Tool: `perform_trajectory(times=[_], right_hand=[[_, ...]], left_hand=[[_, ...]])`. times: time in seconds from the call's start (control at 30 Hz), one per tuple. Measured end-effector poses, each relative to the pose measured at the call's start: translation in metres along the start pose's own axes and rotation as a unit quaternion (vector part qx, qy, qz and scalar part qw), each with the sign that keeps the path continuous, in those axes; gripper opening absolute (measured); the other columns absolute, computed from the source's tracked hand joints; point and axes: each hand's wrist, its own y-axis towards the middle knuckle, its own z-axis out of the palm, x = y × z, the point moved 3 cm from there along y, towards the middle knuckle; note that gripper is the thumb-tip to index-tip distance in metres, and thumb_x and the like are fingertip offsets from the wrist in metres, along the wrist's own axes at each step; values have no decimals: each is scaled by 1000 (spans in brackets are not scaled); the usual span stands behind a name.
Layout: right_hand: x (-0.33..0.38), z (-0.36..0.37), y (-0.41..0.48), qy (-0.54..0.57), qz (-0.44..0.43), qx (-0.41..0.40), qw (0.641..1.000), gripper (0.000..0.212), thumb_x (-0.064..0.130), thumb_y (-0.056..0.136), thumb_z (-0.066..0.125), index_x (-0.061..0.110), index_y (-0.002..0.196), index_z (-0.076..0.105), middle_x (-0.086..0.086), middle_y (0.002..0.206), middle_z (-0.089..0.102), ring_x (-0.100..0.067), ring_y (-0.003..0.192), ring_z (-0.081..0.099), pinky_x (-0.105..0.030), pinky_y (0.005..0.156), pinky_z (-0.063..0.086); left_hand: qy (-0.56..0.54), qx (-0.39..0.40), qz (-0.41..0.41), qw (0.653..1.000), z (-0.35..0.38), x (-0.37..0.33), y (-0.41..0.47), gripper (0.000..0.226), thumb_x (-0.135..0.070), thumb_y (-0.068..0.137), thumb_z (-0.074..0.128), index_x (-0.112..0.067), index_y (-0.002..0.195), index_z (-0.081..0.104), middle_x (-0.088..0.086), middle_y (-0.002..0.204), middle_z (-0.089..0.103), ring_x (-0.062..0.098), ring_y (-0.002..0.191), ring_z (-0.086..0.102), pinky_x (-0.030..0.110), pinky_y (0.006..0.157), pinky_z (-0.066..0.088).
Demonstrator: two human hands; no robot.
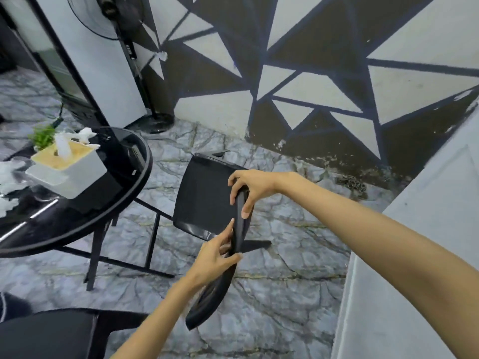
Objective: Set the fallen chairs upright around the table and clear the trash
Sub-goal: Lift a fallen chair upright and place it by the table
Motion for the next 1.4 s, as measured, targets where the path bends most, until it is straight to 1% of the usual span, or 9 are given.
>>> perform_trajectory(times=[0.1,0.33,0.5,0.67,0.83,1.0,1.07,1.2,1.4], right_hand=[[-27,-30,2,1,-13,2,1000,40,37,72,79,25,109,69,1,141,35,-15,128,35,-23,97,30],[-87,-77,11,29,-59,-9,998,33,35,74,78,24,105,72,4,134,44,-11,124,38,-26,103,31],[-135,-113,18,80,-62,-12,995,33,35,74,77,25,105,73,7,134,46,-6,124,38,-23,102,28],[-189,-146,28,121,-49,-9,991,40,32,73,79,26,111,69,10,144,42,-5,136,30,-23,109,19],[-243,-170,40,167,-36,-16,985,44,32,70,81,25,111,65,10,138,41,-9,133,33,-35,116,22],[-299,-195,54,214,-50,-13,975,38,22,72,80,20,108,67,20,122,47,1,120,42,-29,114,23],[-327,-207,62,223,-61,-14,973,37,19,72,80,20,106,67,22,120,49,5,118,44,-29,114,25],[-393,-230,79,246,-77,-21,966,34,20,72,80,20,104,68,15,125,54,-7,121,49,-34,113,32],[-486,-260,99,301,-73,-10,951,46,37,59,86,28,101,69,8,128,57,-6,122,49,-29,110,32]], left_hand=[[-10,-3,-18,1000,-6,-23,28,83,-32,75,71,-39,141,21,-1,142,47,11,128,48,35,105,45],[-20,-19,-15,1000,-9,-60,93,74,-20,81,70,-28,144,31,-8,139,46,-7,120,43,3,87,43],[-35,-54,4,998,-8,-84,135,69,-31,77,72,-31,138,41,-7,137,51,-5,120,48,10,94,44],[-56,-47,1,997,-8,-96,167,78,-68,55,71,-45,127,50,-15,130,56,-2,117,56,21,97,48],[-85,-8,-56,995,-17,-86,175,62,-59,55,79,-44,112,62,-13,120,66,5,115,59,28,99,49],[-105,-12,-83,991,-11,-86,194,60,-53,55,81,-39,111,65,-14,124,63,3,119,56,21,97,47],[-124,-43,-79,988,-5,-88,210,59,-51,55,82,-37,110,67,-16,124,63,1,119,56,15,95,45],[-158,-169,-63,971,10,-99,256,60,-53,48,85,-31,102,72,-10,114,70,8,110,63,14,88,48],[-92,-272,-68,955,28,-138,337,58,-69,49,75,-34,95,72,-13,106,71,4,102,66,13,86,49]])
